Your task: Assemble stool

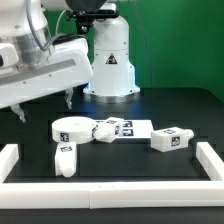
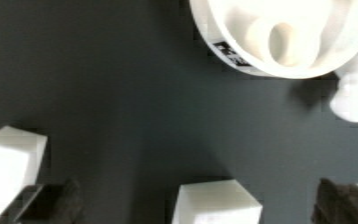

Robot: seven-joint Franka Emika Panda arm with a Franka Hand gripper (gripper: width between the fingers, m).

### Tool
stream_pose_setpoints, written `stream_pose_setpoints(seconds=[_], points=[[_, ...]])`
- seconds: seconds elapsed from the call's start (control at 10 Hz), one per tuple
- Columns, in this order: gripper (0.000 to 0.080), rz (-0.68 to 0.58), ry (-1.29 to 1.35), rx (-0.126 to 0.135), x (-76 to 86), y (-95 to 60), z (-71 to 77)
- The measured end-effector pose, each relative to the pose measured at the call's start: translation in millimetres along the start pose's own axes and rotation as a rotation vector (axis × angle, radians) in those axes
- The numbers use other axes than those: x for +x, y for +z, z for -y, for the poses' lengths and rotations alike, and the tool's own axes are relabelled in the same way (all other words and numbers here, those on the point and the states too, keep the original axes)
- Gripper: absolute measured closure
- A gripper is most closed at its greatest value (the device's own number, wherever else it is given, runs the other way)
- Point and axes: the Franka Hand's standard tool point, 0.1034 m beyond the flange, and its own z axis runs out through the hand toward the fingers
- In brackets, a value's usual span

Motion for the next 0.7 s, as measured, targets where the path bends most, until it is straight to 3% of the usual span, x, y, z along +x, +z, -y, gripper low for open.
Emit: stream_pose_setpoints(seconds=[0.2,0.4,0.5,0.6,0.7], points=[[0.0151,-0.073,0.000,-0.013,-2.4,1.5,-6.0],[0.0151,-0.153,-0.017,-0.054,-8.9,4.7,-15.8],[0.0151,-0.183,-0.046,-0.100,-27.6,15.4,-16.0],[0.0151,-0.164,-0.076,-0.126,-41.6,27.5,-6.7],[0.0151,-0.159,-0.133,-0.181,-50.7,38.3,-3.2]])
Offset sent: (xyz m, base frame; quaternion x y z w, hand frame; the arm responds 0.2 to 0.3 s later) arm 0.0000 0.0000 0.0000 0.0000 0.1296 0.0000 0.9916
